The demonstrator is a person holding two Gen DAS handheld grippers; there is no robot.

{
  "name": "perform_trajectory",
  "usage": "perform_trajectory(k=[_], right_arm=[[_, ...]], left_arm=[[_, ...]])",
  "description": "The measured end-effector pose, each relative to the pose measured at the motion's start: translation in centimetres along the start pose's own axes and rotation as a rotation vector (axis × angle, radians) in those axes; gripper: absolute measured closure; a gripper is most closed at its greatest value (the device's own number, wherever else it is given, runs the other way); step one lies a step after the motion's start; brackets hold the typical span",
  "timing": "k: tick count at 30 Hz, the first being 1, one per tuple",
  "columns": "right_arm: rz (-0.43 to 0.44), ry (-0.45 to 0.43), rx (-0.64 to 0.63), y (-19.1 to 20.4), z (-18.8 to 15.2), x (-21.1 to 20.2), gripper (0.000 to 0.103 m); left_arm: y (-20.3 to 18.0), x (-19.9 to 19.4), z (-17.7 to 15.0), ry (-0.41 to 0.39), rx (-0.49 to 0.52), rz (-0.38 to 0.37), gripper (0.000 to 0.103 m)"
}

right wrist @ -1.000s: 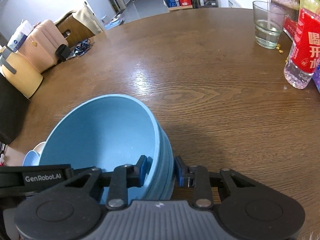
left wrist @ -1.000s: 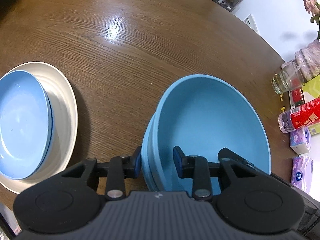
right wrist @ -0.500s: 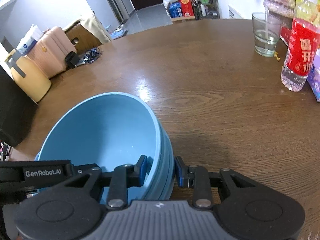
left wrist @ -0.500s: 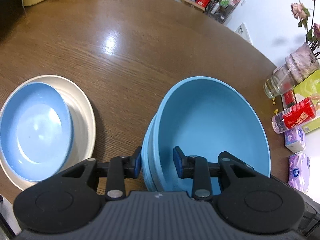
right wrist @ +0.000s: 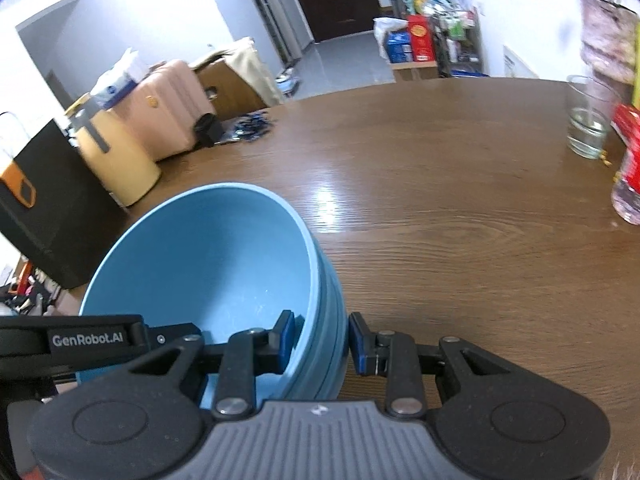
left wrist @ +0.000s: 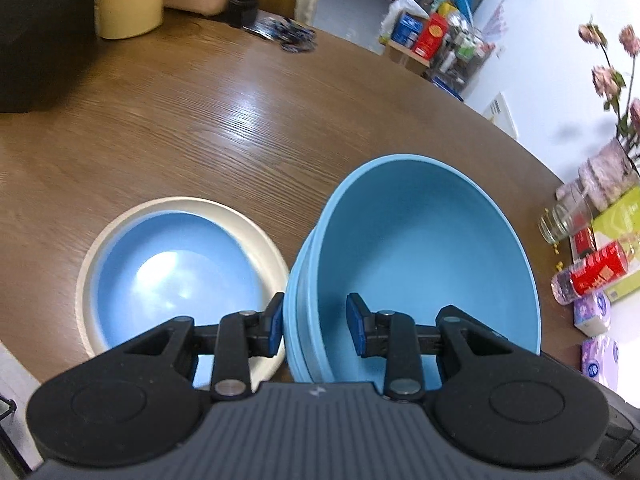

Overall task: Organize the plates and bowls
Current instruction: 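Lift the bowl stack with both grippers and carry it over the cream plate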

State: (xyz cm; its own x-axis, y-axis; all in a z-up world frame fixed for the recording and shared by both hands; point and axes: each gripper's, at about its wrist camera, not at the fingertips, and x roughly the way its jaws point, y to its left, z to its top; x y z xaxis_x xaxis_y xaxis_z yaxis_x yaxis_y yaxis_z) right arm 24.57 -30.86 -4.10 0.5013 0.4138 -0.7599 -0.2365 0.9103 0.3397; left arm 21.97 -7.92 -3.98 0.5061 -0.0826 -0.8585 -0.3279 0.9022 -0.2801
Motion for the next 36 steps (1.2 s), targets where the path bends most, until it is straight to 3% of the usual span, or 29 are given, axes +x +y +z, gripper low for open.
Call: perform_trajectory(k=[9,18,36], right_arm=[[0.065,0.005,-0.057,6.3,-0.7,2.1,0.075],[0.071,0.027,-0.065,10.9,-1.8,4.8,0.075],[-0.009,-0.002,-0.096,14.1,-5.2,8.7,0.075]], left_arm=[[6.3,-1.5,1.5,-0.035,-0.056,0.049,0.070],[10.8,-1.2,2.2,-0.030,-0.057,0.070,0.070],[13.9,2.2,2.2,0.017,0.012,0.067,0.071]])
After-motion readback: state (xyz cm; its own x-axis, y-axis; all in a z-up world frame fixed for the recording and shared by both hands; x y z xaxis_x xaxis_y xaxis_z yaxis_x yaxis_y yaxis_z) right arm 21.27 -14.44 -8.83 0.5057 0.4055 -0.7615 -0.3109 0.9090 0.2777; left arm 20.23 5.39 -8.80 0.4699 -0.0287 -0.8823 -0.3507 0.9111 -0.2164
